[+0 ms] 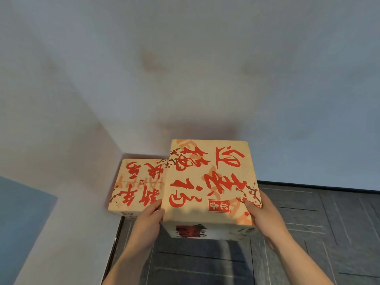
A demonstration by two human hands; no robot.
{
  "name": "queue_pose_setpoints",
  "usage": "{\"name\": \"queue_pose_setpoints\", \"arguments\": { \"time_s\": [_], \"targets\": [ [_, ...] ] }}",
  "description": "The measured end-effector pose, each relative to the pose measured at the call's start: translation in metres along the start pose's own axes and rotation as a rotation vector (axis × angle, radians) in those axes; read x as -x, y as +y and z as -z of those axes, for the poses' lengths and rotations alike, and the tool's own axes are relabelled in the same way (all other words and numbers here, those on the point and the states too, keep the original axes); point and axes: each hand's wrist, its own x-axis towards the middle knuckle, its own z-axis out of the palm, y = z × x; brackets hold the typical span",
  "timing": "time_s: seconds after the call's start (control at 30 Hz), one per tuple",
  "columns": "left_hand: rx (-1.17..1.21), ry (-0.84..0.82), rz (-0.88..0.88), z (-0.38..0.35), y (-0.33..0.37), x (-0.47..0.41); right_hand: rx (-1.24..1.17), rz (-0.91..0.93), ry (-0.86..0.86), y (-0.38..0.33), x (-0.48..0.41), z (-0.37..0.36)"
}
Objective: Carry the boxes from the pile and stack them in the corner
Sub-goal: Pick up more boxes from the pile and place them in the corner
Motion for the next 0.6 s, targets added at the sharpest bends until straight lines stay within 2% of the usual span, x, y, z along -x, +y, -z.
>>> {"name": "queue_pose_setpoints", "arguments": {
  "time_s": [0.23, 0.33, 0.6],
  "targets": [
    [-0.043, 0.054, 0.017, -0.015, -0.074, -0.109, -0.021, -0.009, -0.011, 0.083, -0.102, -0.054],
    [-0.047, 0.028, -0.005, -0.022, -0.097, -0.143, -0.021, 0.009, -0.008, 0.112, -0.138, -0.075],
    [-0.296, -0.023, -0.081, -0.034, -0.148, -0.214, 0.006, 0.054, -0.006, 0.168, -0.199, -0.11]
  ]
}}
